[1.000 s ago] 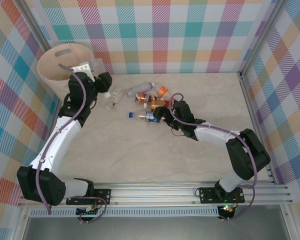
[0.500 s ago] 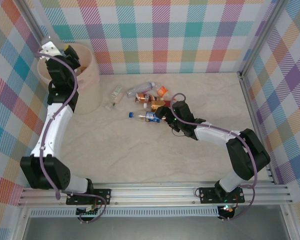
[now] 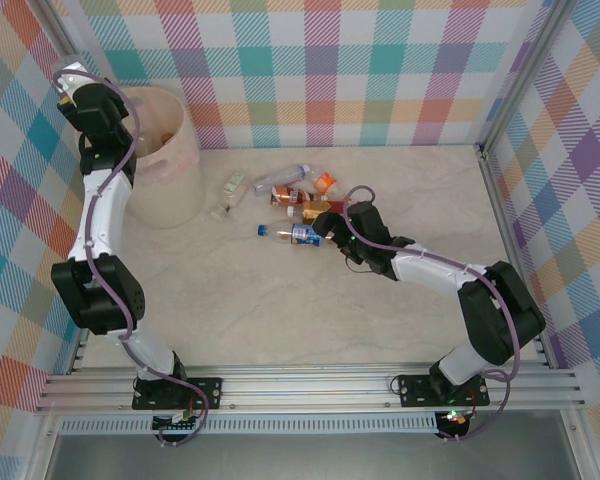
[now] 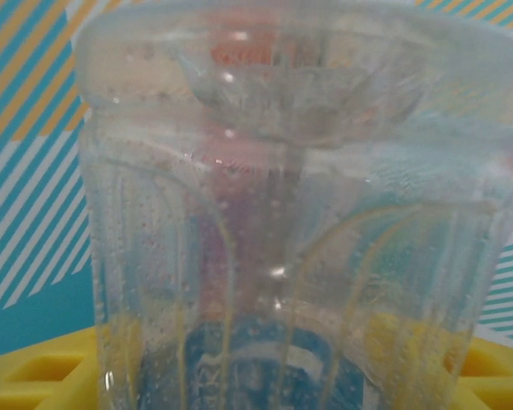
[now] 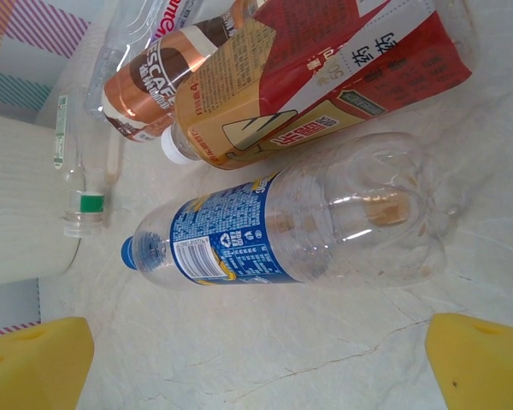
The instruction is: Put the plastic bottles in the bin
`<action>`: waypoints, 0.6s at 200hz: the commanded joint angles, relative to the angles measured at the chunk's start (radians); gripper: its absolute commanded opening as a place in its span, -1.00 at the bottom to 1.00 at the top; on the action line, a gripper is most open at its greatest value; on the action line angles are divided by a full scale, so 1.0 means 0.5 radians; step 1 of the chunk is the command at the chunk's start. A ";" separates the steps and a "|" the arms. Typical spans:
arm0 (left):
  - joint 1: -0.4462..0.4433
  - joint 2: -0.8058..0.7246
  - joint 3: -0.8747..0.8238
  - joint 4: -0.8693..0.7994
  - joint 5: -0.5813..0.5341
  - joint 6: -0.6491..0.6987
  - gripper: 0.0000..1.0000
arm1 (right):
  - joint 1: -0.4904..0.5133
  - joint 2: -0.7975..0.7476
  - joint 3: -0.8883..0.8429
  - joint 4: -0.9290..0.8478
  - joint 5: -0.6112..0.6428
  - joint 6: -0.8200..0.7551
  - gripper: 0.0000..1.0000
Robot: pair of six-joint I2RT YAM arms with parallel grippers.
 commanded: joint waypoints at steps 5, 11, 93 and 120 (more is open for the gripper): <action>0.042 0.142 0.215 -0.255 -0.074 0.052 0.44 | 0.011 -0.051 0.047 -0.066 0.040 0.049 0.99; 0.040 0.153 0.229 -0.286 -0.074 0.044 0.51 | 0.011 -0.052 0.047 -0.072 0.041 0.053 0.99; 0.038 0.066 0.357 -0.643 0.330 -0.177 0.92 | 0.011 0.057 0.142 -0.316 0.050 0.539 0.99; 0.003 -0.001 0.354 -0.806 0.543 -0.276 0.98 | 0.011 0.180 0.179 -0.236 -0.104 0.835 0.99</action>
